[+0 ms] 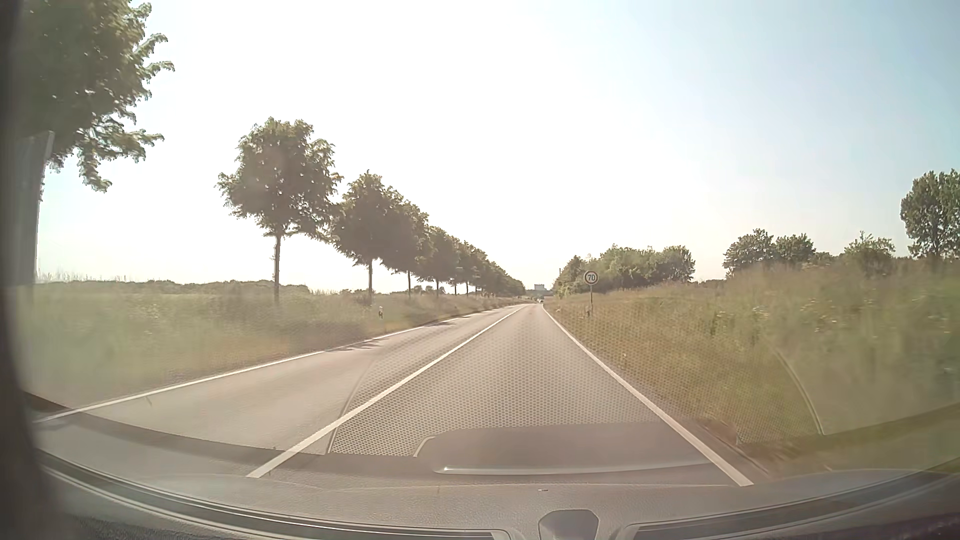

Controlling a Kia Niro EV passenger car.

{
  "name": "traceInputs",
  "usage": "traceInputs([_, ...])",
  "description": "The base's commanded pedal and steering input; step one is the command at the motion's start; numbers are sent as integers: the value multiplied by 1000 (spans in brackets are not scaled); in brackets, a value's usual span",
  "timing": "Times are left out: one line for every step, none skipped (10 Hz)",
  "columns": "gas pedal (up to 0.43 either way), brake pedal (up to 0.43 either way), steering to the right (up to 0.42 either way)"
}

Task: Follow the waypoints while adhering to traffic rules and regulations

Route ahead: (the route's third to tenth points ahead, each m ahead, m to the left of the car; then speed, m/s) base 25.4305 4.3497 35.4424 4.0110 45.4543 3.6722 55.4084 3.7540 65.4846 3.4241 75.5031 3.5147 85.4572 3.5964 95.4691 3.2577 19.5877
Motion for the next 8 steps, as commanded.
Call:
traceInputs([189, 6, 4])
traceInputs([189, 6, 4])
traceInputs([189, 6, 4])
traceInputs([189, 6, 4])
traceInputs([189, 6, 4])
traceInputs([197, 6, 4])
traceInputs([197, 6, 4])
traceInputs([197, 6, 4])
